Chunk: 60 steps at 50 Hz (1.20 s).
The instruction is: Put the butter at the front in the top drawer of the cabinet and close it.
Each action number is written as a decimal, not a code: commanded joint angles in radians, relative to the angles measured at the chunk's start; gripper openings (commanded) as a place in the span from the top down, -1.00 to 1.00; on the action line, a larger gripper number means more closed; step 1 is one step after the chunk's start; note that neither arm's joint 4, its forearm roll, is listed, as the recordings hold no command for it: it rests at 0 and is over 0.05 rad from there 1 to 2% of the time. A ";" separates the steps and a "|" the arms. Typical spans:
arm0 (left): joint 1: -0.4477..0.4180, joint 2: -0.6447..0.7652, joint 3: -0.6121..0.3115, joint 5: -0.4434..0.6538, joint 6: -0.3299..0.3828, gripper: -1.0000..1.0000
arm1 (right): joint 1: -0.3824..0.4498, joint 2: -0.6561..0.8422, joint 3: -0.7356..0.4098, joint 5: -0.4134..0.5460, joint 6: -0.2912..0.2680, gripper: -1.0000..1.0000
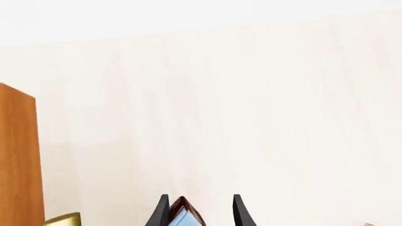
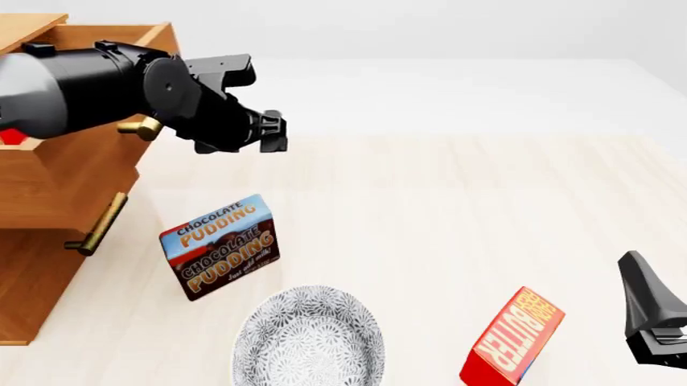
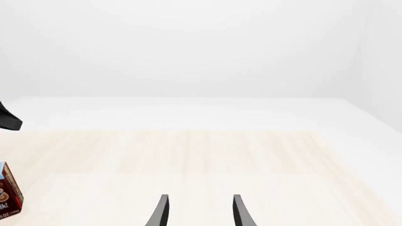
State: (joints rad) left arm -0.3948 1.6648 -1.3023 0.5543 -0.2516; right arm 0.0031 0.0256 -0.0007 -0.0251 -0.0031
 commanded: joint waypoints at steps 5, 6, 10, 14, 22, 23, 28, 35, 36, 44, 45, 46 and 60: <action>0.039 -0.042 0.027 0.019 0.020 -1.00 | 0.000 -0.001 0.000 0.001 0.001 -1.00; 0.048 -0.043 0.032 0.018 0.027 -1.00 | 0.000 0.000 0.000 0.001 0.001 -1.00; 0.056 -0.048 0.043 0.011 0.027 -1.00 | 0.000 0.000 0.000 0.001 0.000 -1.00; 0.067 -0.052 0.053 0.011 0.031 -1.00 | 0.000 0.000 0.000 0.001 0.001 -1.00; 0.106 -0.084 0.080 0.012 0.045 -1.00 | 0.000 -0.001 0.000 0.001 0.001 -1.00; 0.106 -0.084 0.080 0.012 0.045 -1.00 | 0.000 -0.001 0.000 0.001 0.001 -1.00; 0.133 -0.103 0.099 0.009 0.055 -1.00 | 0.000 -0.001 0.000 0.001 0.001 -1.00; 0.173 -0.132 0.104 0.015 0.078 -1.00 | 0.000 0.000 0.000 0.001 0.001 -1.00; 0.181 -0.136 0.105 0.016 0.079 -1.00 | 0.000 0.000 0.000 0.001 0.001 -1.00; 0.220 -0.135 0.107 0.019 0.094 -1.00 | 0.000 -0.001 0.000 0.001 0.001 -1.00; 0.220 -0.136 0.107 0.021 0.095 -1.00 | 0.000 0.000 0.000 0.001 0.001 -1.00; 0.222 -0.138 0.107 0.020 0.091 -1.00 | 0.000 0.000 0.000 0.001 0.001 -1.00; 0.265 -0.141 0.119 0.016 0.103 -1.00 | 0.000 0.000 0.000 0.001 0.001 -1.00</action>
State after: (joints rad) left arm -0.1621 1.5410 -1.1956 0.5650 -0.1546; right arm 0.0031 0.0258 -0.0007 -0.0252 -0.0030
